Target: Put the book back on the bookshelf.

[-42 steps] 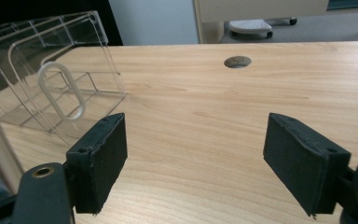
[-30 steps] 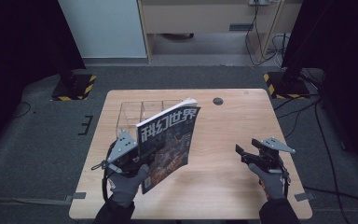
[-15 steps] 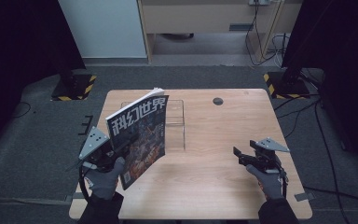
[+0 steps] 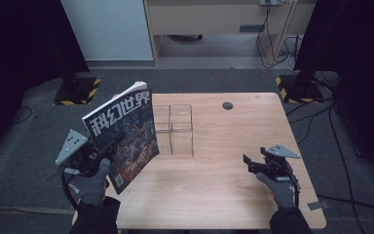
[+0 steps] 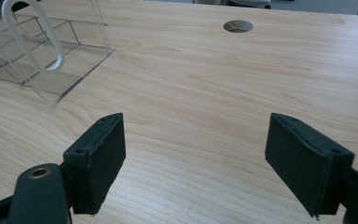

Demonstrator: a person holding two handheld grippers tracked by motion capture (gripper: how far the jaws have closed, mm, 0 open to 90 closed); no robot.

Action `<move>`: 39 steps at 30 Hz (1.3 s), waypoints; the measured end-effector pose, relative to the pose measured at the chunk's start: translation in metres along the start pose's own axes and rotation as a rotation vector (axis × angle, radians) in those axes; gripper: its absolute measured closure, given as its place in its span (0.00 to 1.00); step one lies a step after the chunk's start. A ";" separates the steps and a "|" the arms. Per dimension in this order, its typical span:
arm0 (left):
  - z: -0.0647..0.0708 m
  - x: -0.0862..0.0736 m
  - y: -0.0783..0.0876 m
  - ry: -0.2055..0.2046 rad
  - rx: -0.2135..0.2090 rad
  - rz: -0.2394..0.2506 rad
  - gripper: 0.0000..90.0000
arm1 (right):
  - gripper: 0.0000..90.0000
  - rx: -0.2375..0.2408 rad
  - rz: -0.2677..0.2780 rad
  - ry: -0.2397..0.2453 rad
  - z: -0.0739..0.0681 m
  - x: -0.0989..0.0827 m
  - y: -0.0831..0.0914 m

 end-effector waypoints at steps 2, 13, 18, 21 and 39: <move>-0.004 0.002 0.004 0.007 0.014 0.012 0.91 | 0.22 0.000 -0.002 -0.004 0.000 0.000 -0.001; -0.023 0.005 0.005 0.037 0.087 0.030 0.91 | 0.20 -0.026 -0.045 0.023 -0.002 -0.003 -0.006; -0.032 0.005 0.003 0.054 0.115 0.032 0.91 | 0.18 -0.030 -0.070 0.052 -0.005 -0.005 -0.010; -0.037 0.007 0.001 0.063 0.130 0.039 0.91 | 0.18 -0.034 -0.078 0.066 -0.006 -0.006 -0.012; -0.058 0.012 -0.018 0.094 0.172 0.045 0.91 | 0.18 -0.059 -0.100 0.073 -0.004 -0.008 -0.015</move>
Point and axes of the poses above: each handheld gripper's, and its own axes: y roughly backward along the jaws, x roughly out of its top, z roughly to its right, the point moved 4 cm from there along -y, roughly forward along the jaws, and after that the axes turned 12 degrees about -z, right-handed, at the moved point
